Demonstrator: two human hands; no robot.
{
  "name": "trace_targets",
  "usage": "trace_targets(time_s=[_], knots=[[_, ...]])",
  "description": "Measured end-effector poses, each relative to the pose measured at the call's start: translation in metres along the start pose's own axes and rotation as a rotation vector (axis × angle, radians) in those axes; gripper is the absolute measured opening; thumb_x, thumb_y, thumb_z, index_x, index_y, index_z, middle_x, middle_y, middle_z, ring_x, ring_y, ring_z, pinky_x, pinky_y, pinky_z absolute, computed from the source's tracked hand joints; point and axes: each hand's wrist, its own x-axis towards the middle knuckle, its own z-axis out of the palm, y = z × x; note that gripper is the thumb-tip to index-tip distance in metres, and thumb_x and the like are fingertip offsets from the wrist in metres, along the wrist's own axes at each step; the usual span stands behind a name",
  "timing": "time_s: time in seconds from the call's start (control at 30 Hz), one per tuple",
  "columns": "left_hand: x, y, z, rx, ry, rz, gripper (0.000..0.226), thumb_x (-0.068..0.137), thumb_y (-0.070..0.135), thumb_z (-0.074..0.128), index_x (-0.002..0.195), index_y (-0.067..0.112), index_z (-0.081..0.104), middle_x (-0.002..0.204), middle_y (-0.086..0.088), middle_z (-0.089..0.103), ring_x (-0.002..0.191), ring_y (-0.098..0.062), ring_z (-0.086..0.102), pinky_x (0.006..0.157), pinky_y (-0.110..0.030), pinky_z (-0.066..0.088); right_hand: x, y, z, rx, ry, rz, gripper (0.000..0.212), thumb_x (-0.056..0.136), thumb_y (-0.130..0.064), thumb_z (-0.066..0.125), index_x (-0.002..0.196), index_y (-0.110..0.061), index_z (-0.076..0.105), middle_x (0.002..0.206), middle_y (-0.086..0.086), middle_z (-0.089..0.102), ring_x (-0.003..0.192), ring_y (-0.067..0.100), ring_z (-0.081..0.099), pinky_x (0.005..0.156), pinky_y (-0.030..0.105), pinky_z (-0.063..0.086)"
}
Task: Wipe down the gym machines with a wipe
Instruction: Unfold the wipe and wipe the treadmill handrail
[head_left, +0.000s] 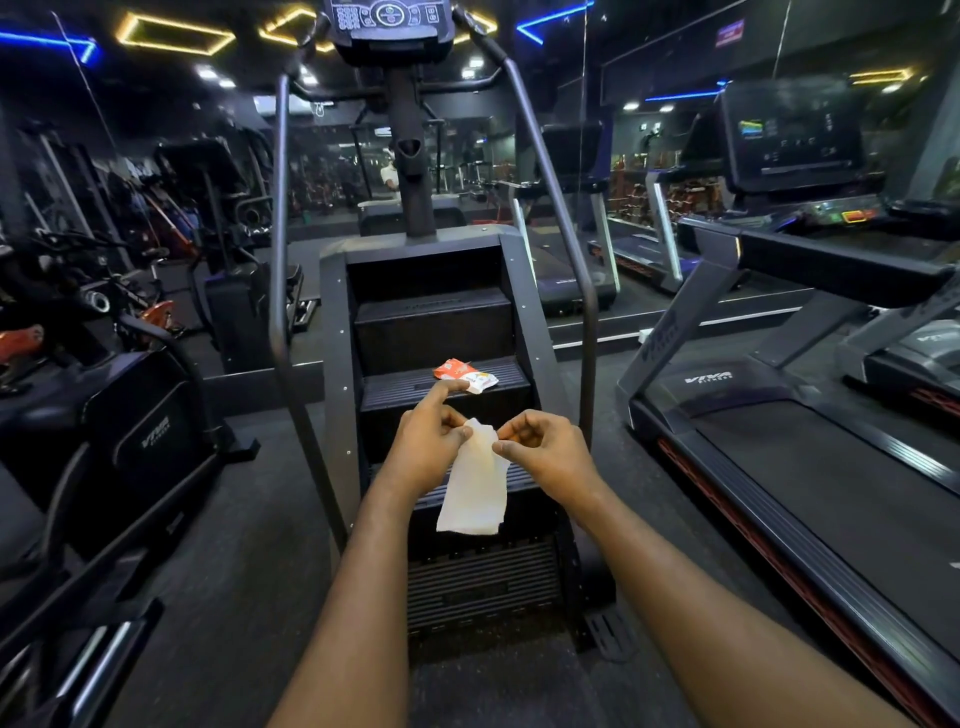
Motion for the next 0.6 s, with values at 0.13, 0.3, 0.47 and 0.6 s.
trace_targets(time_s=[0.13,0.3,0.47,0.6], knots=[[-0.0007,-0.0018,-0.0002,-0.012,-0.035,-0.013,0.054,0.096,0.005,0.064,0.142,0.029,0.048,0.098,0.004,0.070,0.098,-0.008,0.067,0.086,-0.026,0.054,0.0020,0.0012,0.0008,0.026,-0.017,-0.020,0.013,0.087,-0.022,0.079,0.098,-0.021,0.072,0.091,-0.004,0.073,0.085,0.009,0.071,0.076,0.024,0.060],[-0.0015,-0.0047,-0.0020,0.002,-0.036,0.000,0.051,0.096,0.005,0.065,0.139,0.028,0.051,0.097,0.004,0.071,0.096,-0.005,0.067,0.083,-0.019,0.050,0.0031,0.0028,0.0020,0.017,-0.018,0.000,0.006,0.091,-0.022,0.075,0.092,-0.018,0.071,0.089,-0.002,0.072,0.084,0.012,0.070,0.075,0.025,0.059],[-0.0019,-0.0051,-0.0040,0.003,-0.026,0.017,0.049,0.094,0.003,0.066,0.135,0.027,0.056,0.094,0.005,0.073,0.094,-0.004,0.068,0.078,-0.013,0.048,0.0036,0.0035,0.0031,0.041,-0.077,0.041,0.010,0.094,-0.019,0.071,0.103,-0.021,0.070,0.098,-0.003,0.072,0.092,0.009,0.070,0.080,0.025,0.058],[-0.0027,-0.0039,-0.0035,-0.004,-0.023,0.017,0.047,0.094,0.004,0.066,0.134,0.027,0.056,0.095,0.004,0.072,0.094,-0.006,0.069,0.079,-0.018,0.053,0.0041,0.0015,0.0044,0.007,-0.084,0.037,0.002,0.093,-0.023,0.072,0.093,-0.021,0.071,0.091,-0.003,0.072,0.087,0.010,0.070,0.079,0.027,0.059]])
